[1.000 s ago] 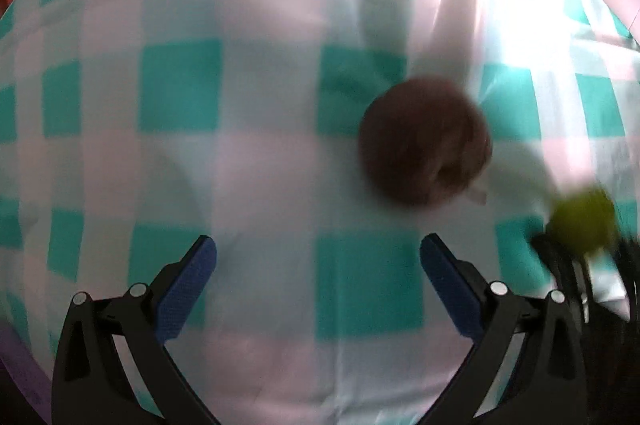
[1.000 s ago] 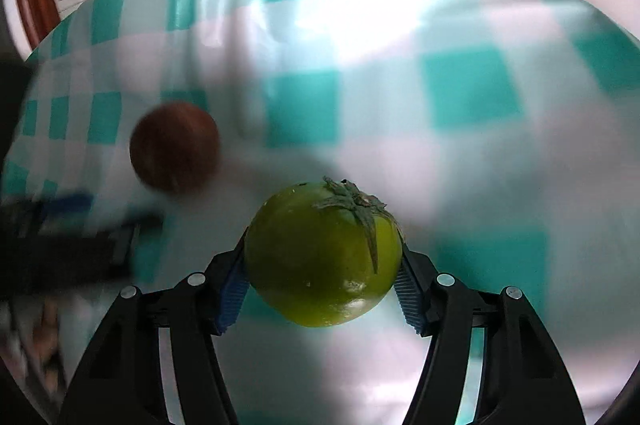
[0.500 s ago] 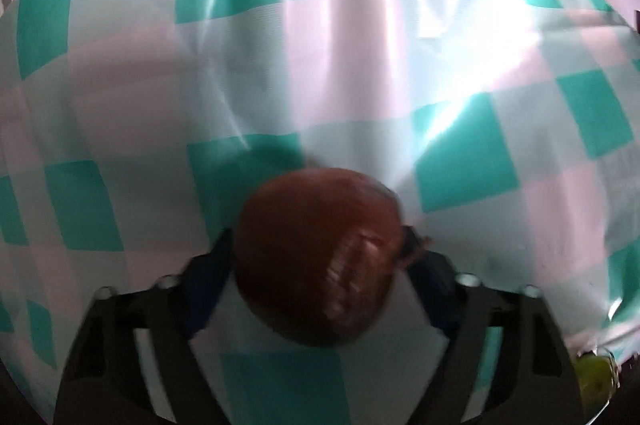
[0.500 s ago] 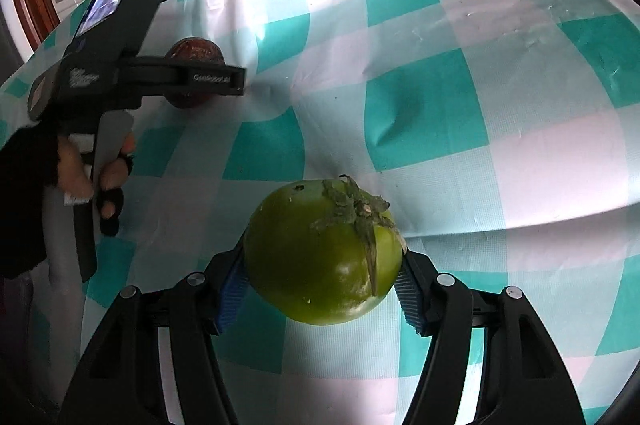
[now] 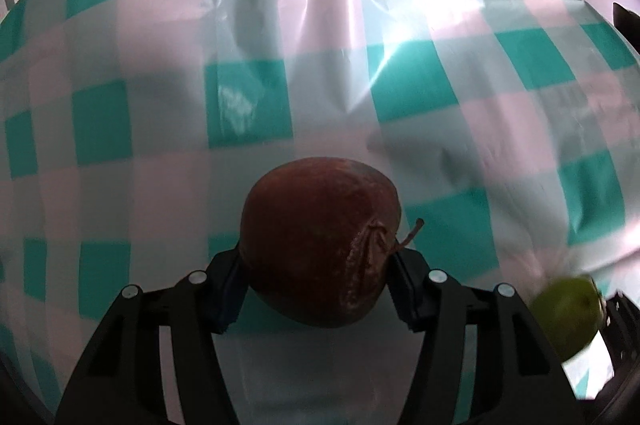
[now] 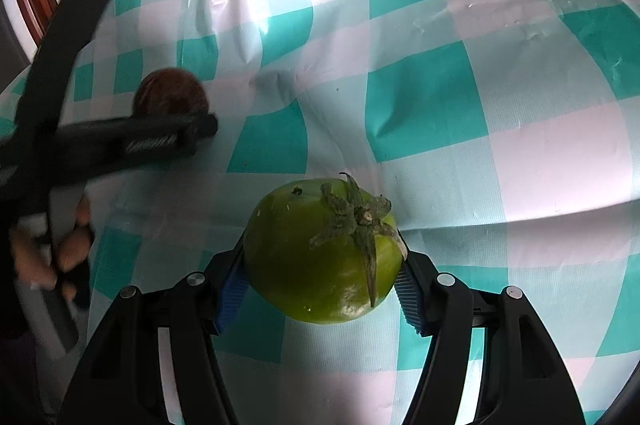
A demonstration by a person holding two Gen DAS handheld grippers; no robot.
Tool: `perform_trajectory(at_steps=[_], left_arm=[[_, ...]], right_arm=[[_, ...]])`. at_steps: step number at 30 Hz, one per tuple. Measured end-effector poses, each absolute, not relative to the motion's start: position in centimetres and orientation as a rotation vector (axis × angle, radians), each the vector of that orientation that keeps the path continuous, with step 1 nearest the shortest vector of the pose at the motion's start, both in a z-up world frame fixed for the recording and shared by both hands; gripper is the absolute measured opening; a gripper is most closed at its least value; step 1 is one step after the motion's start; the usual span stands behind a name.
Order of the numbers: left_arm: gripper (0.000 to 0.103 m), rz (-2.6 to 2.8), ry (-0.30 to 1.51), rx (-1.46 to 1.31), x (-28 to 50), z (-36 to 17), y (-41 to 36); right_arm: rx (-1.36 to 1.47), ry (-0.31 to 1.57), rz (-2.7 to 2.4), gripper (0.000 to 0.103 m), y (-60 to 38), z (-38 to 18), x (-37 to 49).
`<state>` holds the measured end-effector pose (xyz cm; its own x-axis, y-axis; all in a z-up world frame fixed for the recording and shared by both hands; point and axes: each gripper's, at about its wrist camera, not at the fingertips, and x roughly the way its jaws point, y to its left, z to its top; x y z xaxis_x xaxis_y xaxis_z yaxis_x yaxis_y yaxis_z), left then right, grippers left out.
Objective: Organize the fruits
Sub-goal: 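Grasp the dark red apple with the left tool while the right tool lifts the green tomato, then carry the dark red apple and green tomato over the white box with both tools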
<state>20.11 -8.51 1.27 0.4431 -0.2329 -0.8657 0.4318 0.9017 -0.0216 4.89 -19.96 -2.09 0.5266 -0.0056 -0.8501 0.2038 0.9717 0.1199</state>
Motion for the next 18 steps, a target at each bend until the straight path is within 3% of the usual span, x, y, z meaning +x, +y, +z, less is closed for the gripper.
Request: perform_trajectory(at_steps=[11,18], left_arm=[[0.06,-0.378,1.077,0.224,15.8,0.8,-3.5],[0.06,-0.306,1.092,0.168,8.4,1.9,-1.9]], right_arm=[[0.261,1.051,-0.082,0.062,-21.2,-0.7,4.3],[0.247,1.062,0.026,0.062,-20.3,1.7,0.5]])
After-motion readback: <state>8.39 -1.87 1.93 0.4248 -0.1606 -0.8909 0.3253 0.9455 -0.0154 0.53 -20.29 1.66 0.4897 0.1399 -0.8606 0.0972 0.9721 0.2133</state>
